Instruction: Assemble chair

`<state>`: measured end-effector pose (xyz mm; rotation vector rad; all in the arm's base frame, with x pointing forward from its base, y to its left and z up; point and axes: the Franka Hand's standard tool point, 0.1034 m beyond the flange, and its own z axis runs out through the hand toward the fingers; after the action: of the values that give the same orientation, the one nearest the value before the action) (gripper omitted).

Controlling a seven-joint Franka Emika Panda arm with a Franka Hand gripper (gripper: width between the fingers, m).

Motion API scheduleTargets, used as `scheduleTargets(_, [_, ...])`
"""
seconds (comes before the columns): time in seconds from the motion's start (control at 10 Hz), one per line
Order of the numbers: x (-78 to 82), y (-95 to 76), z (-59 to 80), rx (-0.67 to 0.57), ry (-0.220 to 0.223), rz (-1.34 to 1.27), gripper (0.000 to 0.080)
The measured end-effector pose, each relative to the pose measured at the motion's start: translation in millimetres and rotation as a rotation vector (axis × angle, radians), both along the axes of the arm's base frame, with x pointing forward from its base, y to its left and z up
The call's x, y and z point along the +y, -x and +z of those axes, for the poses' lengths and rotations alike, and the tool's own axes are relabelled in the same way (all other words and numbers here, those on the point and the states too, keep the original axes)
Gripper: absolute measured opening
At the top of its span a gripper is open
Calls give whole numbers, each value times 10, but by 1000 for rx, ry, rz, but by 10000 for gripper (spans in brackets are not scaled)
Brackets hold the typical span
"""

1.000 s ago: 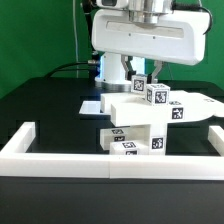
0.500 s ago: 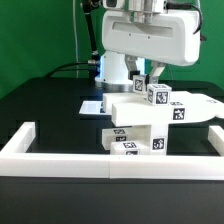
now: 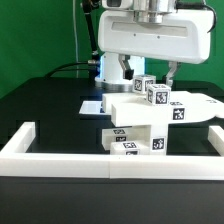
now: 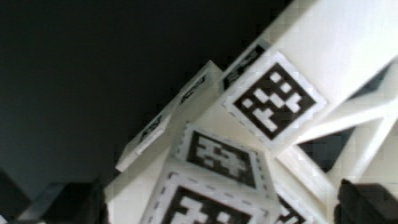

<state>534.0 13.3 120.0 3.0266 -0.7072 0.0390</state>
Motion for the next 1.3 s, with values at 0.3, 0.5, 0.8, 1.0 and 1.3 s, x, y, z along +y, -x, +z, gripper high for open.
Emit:
scheduleTargets(0.3, [-30,12,-1,11,3,257,648])
scheduleTargets(0.5, [-43,12,-1,17,6,403,648])
scheduleTargets(0.8, [-48,26,-12,28,10,615,648])
scheduleTargets(1.0, [-74,27,-12,38,19,766,648])
scheduleTargets(1.3, [-95,8,6,40,20,833,513])
